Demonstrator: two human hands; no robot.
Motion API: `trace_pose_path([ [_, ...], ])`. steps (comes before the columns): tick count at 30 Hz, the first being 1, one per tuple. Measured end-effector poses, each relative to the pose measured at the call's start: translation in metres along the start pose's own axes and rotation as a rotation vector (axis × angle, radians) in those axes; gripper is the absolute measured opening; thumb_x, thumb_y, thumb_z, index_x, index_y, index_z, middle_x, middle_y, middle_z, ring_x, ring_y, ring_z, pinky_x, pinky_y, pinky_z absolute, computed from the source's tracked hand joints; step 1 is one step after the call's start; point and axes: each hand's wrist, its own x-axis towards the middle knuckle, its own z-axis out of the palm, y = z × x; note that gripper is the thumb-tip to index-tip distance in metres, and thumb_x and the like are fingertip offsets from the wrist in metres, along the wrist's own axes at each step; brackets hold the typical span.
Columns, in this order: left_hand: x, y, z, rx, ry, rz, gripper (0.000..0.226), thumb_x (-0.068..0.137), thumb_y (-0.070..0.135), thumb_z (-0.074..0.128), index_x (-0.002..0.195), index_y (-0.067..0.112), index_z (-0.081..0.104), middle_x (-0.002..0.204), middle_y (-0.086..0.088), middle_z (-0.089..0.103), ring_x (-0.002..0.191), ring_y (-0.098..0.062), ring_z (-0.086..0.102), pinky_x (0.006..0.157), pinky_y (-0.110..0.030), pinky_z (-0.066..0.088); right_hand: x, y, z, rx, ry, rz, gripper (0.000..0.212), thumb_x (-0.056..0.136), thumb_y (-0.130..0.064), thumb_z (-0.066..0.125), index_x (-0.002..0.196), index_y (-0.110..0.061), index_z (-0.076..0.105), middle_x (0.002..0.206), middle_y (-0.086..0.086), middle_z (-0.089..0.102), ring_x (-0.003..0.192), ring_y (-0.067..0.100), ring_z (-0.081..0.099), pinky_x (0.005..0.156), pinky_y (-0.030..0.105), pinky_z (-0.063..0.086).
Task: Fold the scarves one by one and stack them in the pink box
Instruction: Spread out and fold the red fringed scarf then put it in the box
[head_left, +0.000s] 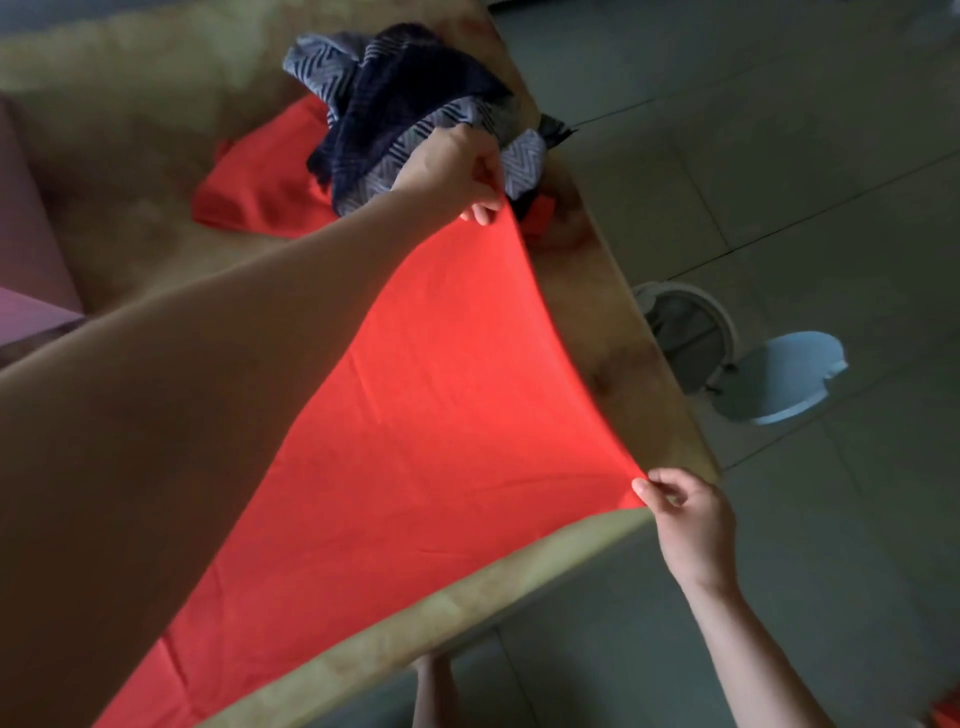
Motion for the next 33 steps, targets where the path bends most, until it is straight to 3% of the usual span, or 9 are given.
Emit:
trace_pose_path([
  [3, -0.005, -0.011, -0.001, -0.098, -0.015, -0.001, 0.032, 0.072, -0.01, 0.066, 0.065, 0.019, 0.055, 0.046, 0.011, 0.062, 0.05, 0.0, 0.064, 0.053, -0.019, 0.054, -0.007, 0.001, 0.001, 0.005, 0.002, -0.011, 0.004, 0.079, -0.018, 0.074, 0.081, -0.017, 0.071, 0.072, 0.004, 0.07, 0.071, 0.027, 0.065, 0.071, 0.04, 0.052],
  [9, -0.031, -0.038, -0.029, -0.118, -0.005, -0.017, 0.032, 0.079, -0.007, 0.064, 0.072, 0.023, 0.057, 0.049, 0.018, 0.063, 0.053, 0.004, 0.063, 0.061, -0.019, 0.053, -0.042, -0.034, -0.002, 0.181, -0.16, -0.03, 0.011, 0.081, -0.014, 0.073, 0.075, -0.021, 0.066, 0.07, 0.002, 0.068, 0.068, 0.019, 0.063, 0.063, 0.027, 0.045],
  [13, -0.059, -0.053, -0.054, -0.145, 0.021, -0.068, 0.003, 0.082, 0.012, 0.07, 0.081, 0.014, 0.068, 0.053, 0.022, 0.063, 0.052, 0.008, 0.059, 0.067, -0.019, 0.052, -0.075, -0.066, 0.012, 0.195, -0.264, -0.109, 0.017, 0.078, -0.012, 0.075, 0.077, -0.026, 0.066, 0.074, 0.003, 0.067, 0.068, 0.013, 0.059, 0.059, 0.014, 0.041],
  [17, -0.085, -0.073, -0.073, -0.188, 0.18, -0.19, 0.014, 0.082, 0.027, 0.071, 0.075, 0.016, 0.07, 0.049, 0.018, 0.062, 0.047, 0.009, 0.055, 0.06, -0.014, 0.05, -0.112, -0.095, 0.033, 0.171, -0.34, -0.196, 0.02, 0.075, -0.008, 0.077, 0.073, -0.025, 0.066, 0.069, -0.002, 0.064, 0.066, 0.007, 0.057, 0.058, 0.011, 0.039],
  [22, -0.132, -0.111, -0.1, -0.099, 0.211, -0.259, 0.024, 0.076, 0.006, 0.072, 0.099, 0.011, 0.073, 0.053, 0.029, 0.06, 0.048, 0.02, 0.048, 0.06, -0.002, 0.039, -0.172, -0.114, 0.072, 0.041, -0.462, -0.381, 0.01, 0.074, -0.041, 0.065, 0.075, -0.033, 0.06, 0.067, -0.013, 0.06, 0.063, 0.005, 0.053, 0.061, 0.021, 0.043],
  [25, -0.173, -0.14, -0.117, -0.146, 0.255, -0.344, 0.029, 0.074, 0.003, 0.072, 0.103, 0.01, 0.072, 0.08, 0.006, 0.07, 0.055, 0.016, 0.052, 0.072, -0.013, 0.047, -0.217, -0.128, 0.097, -0.024, -0.459, -0.477, 0.019, 0.072, -0.05, 0.054, 0.083, -0.036, 0.055, 0.068, -0.017, 0.052, 0.067, 0.003, 0.051, 0.063, 0.02, 0.041],
  [28, -0.213, -0.172, -0.134, -0.161, 0.309, -0.436, 0.032, 0.073, 0.002, 0.074, 0.104, 0.01, 0.069, 0.088, -0.001, 0.066, 0.051, 0.015, 0.052, 0.061, -0.014, 0.051, -0.254, -0.145, 0.122, -0.071, -0.404, -0.602, 0.012, 0.07, -0.043, 0.055, 0.074, -0.032, 0.055, 0.065, -0.025, 0.04, 0.065, -0.001, 0.047, 0.059, 0.01, 0.035],
  [30, -0.238, -0.191, -0.143, -0.24, 0.356, -0.532, 0.034, 0.073, 0.003, 0.075, 0.105, 0.009, 0.067, 0.094, -0.005, 0.067, 0.057, 0.002, 0.058, 0.058, -0.019, 0.057, -0.271, -0.153, 0.141, -0.065, -0.413, -0.585, 0.01, 0.07, -0.041, 0.056, 0.072, -0.031, 0.055, 0.064, -0.027, 0.039, 0.064, -0.001, 0.046, 0.058, 0.008, 0.031],
  [33, -0.27, -0.215, -0.151, -0.395, 0.448, -0.622, 0.039, 0.069, 0.001, 0.079, 0.106, 0.006, 0.066, 0.098, -0.014, 0.067, 0.076, -0.022, 0.064, 0.081, -0.039, 0.057, -0.291, -0.161, 0.166, -0.043, -0.461, -0.449, 0.017, 0.07, -0.044, 0.056, 0.082, -0.031, 0.056, 0.064, -0.018, 0.055, 0.062, 0.001, 0.052, 0.057, 0.015, 0.038],
])
